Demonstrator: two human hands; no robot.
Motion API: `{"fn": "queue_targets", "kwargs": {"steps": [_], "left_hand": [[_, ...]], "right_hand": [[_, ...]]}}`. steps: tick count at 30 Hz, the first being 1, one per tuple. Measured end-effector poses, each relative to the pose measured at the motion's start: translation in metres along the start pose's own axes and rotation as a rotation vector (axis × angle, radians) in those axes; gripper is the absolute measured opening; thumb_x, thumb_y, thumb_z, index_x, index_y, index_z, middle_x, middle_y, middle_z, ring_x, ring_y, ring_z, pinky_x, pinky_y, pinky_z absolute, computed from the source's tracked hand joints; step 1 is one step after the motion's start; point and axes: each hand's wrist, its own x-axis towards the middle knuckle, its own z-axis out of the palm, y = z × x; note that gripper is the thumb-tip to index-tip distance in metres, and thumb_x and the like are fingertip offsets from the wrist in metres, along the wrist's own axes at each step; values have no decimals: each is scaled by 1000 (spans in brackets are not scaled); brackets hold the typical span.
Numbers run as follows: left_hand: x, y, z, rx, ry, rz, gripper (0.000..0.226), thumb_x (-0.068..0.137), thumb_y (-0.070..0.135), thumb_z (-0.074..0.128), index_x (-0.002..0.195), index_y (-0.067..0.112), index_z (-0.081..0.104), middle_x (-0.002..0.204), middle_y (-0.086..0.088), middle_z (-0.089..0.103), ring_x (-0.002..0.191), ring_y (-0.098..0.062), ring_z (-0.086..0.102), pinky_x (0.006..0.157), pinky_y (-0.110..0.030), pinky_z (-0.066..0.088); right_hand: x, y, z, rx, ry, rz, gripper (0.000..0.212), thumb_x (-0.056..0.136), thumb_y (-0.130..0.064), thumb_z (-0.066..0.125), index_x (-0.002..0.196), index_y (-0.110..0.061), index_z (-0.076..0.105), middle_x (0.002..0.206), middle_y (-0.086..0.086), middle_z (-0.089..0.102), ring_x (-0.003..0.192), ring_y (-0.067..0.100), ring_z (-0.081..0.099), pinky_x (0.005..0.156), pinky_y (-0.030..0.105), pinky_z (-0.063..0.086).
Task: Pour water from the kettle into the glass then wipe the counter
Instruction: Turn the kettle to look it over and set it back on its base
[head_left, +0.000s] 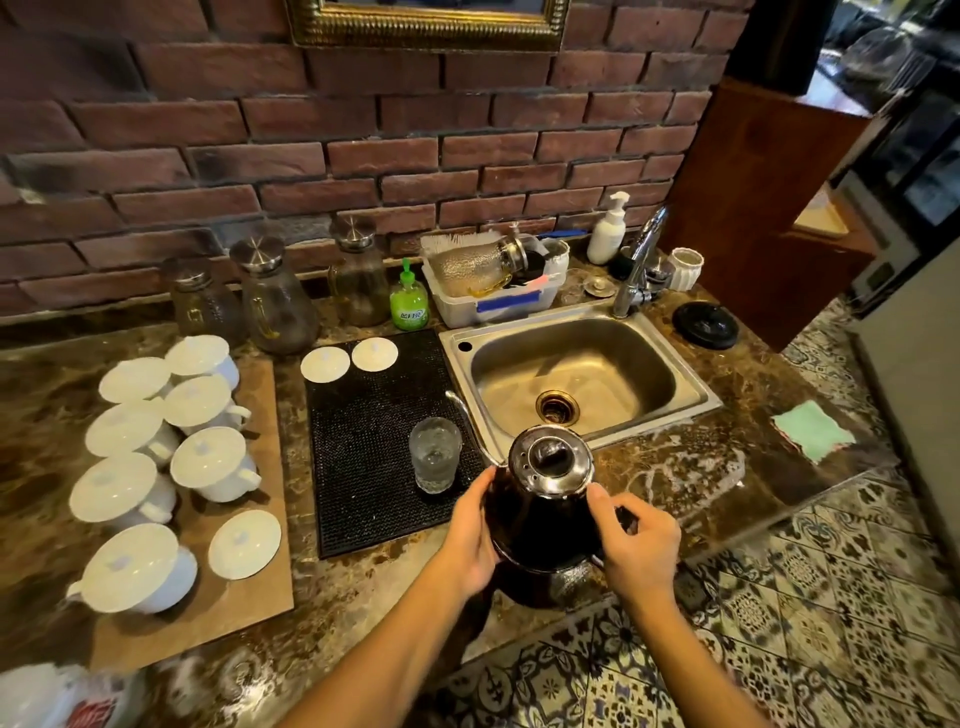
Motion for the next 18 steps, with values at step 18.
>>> {"fn": "queue_targets", "kwargs": {"steps": [18], "left_hand": [[-57,30,159,-19,-239,173,55,78,33,75,132,23,70,136,-13,61,135,-34,53,116,-53,39]], "right_hand": [[73,-13,-152,390,242,70,59,95,-45,63,42,-22,48,43,-14,39,43,10,31,45,29,24]]}}
